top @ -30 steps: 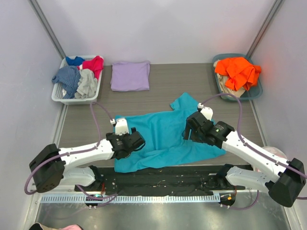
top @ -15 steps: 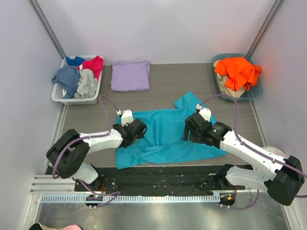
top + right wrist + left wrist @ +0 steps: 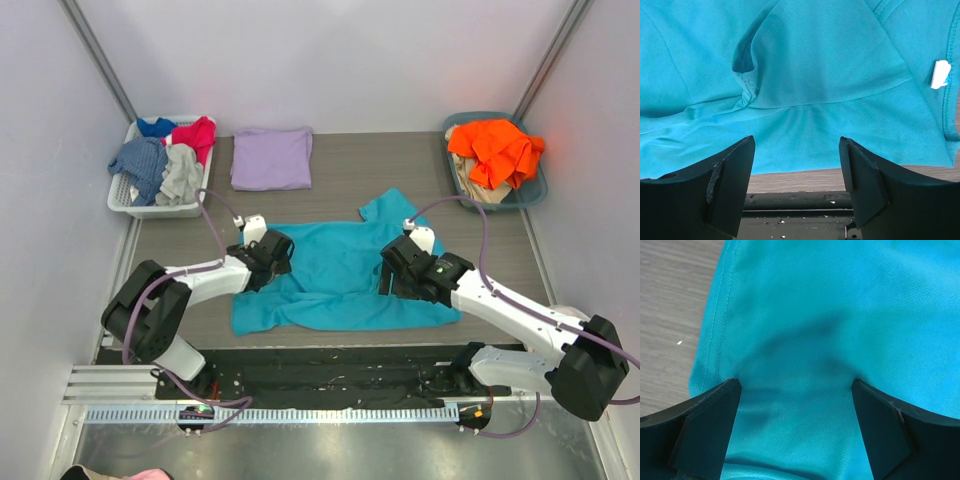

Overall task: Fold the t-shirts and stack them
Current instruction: Fold the tshirt

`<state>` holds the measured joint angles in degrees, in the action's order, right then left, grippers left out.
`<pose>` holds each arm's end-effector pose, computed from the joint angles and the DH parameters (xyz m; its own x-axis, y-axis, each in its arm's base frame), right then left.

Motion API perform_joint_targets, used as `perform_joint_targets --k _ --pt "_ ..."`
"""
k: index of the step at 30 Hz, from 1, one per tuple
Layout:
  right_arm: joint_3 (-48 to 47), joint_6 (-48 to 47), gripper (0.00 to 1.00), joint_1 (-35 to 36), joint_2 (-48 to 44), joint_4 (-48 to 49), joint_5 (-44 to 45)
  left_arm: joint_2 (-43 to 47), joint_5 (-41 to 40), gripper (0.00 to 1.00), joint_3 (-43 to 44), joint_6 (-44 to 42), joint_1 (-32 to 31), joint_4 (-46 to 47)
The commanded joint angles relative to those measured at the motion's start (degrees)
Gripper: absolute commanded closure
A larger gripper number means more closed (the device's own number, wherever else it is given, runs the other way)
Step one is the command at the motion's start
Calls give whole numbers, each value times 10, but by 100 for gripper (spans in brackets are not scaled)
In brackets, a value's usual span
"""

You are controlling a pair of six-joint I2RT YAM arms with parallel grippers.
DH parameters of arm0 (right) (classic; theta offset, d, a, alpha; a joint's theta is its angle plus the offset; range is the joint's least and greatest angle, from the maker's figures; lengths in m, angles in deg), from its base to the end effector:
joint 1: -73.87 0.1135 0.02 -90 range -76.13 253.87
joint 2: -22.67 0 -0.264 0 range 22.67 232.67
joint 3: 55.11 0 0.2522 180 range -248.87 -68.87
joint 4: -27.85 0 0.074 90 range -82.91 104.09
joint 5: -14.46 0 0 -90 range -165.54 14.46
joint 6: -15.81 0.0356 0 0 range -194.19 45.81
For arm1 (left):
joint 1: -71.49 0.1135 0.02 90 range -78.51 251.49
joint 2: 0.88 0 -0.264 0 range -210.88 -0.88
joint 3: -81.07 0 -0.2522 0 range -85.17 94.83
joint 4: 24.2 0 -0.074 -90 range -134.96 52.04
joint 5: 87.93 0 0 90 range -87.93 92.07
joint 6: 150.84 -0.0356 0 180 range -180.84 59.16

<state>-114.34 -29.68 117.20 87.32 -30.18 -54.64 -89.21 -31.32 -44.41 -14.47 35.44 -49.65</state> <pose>0.1585 0.1321 0.2323 -0.8321 0.1154 -0.5425 0.0817 0.9930 0.0858 0.2338 -0.1459 0.1479 -0.6705 -0.2594 -0.6951 -0.3209 0.9461 -0.0436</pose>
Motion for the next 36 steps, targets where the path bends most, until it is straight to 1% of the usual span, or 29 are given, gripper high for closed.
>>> perform_joint_targets --k 1,5,7,11,14,15,18,19,23,29,31,36 --pt "-2 -7 24 3 -2 17 19 -18 38 0 40 -51 4 -36" --pt "14 -9 24 2 6 37 27 0 55 0 92 -90 4 -63" --pt "30 -10 24 2 15 56 30 20 57 0 109 -95 4 -81" --pt "57 -6 24 2 41 91 38 74 59 0 101 -88 4 -108" --pt "72 -5 24 2 66 125 37 132 75 0 65 -70 4 -120" --pt "75 -3 24 3 72 130 37 163 89 0 40 -55 3 -122" --pt "82 0 24 2 100 147 37 211 115 0 -15 -12 -4 -122" --pt "84 0 24 2 104 153 35 236 117 0 -29 -4 -9 -123" --pt "93 2 24 3 111 163 30 289 119 0 -77 41 -25 -128" --pt "99 2 24 3 111 165 29 301 110 0 -91 79 -71 -142" --pt "101 2 24 2 114 166 29 298 97 0 -81 89 -108 -148" --pt "106 5 24 3 119 168 27 255 48 0 -34 127 -201 -178"
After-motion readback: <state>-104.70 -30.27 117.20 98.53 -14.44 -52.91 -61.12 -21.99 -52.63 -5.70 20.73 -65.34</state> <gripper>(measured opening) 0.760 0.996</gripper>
